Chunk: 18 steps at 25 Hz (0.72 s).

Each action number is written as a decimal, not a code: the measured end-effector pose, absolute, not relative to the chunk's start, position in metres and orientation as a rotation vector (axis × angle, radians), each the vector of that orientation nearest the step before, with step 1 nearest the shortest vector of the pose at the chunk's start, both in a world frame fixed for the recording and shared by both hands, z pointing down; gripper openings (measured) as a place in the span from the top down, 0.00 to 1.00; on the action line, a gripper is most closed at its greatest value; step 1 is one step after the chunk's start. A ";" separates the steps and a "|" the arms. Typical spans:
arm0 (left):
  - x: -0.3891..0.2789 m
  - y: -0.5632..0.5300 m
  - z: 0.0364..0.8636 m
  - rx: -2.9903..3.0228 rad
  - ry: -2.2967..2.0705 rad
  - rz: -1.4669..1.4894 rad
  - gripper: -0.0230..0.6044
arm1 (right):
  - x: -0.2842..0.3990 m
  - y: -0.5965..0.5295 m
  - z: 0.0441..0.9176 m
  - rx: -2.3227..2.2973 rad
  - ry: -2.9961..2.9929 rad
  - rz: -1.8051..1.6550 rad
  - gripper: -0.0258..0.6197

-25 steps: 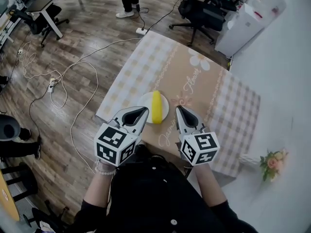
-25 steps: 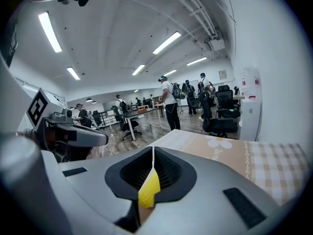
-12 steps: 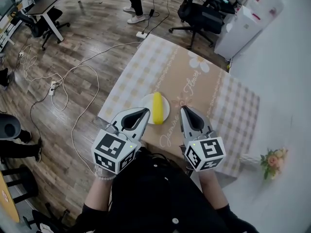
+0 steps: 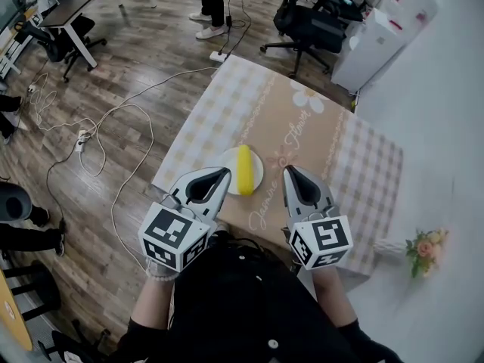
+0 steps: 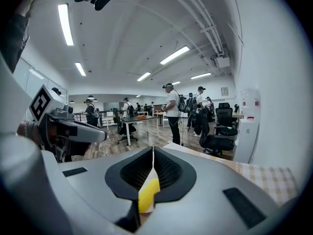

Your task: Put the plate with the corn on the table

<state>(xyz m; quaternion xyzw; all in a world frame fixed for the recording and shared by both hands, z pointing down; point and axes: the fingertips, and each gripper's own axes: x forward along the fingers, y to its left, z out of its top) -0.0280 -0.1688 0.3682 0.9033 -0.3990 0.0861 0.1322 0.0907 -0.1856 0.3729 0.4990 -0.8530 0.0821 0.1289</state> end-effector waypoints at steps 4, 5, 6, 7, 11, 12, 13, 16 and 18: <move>-0.029 -0.170 0.369 2.621 -1.160 0.252 0.94 | 0.087 -0.186 0.374 1.439 -2.474 0.230 0.89; -0.030 -0.170 0.370 2.618 -1.161 0.251 0.94 | 0.087 -0.186 0.374 1.437 -2.474 0.228 0.89; -0.031 -0.171 0.370 2.615 -1.162 0.249 0.94 | 0.086 -0.187 0.374 1.434 -2.474 0.226 0.89; -0.031 -0.171 0.370 2.612 -1.163 0.248 0.94 | 0.085 -0.187 0.374 1.433 -2.473 0.224 0.89; -0.033 -0.171 0.371 2.607 -1.164 0.248 0.94 | 0.083 -0.187 0.375 1.426 -2.469 0.214 0.89; -0.033 -0.172 0.371 2.609 -1.165 0.251 0.94 | 0.082 -0.187 0.375 1.424 -2.470 0.213 0.89; -0.033 -0.172 0.370 2.611 -1.165 0.253 0.94 | 0.081 -0.187 0.375 1.423 -2.471 0.211 0.89; -0.032 -0.173 0.371 2.614 -1.162 0.255 0.94 | 0.080 -0.187 0.375 1.422 -2.471 0.207 0.89; -0.032 -0.173 0.371 2.616 -1.160 0.254 0.94 | 0.080 -0.188 0.376 1.423 -2.470 0.207 0.89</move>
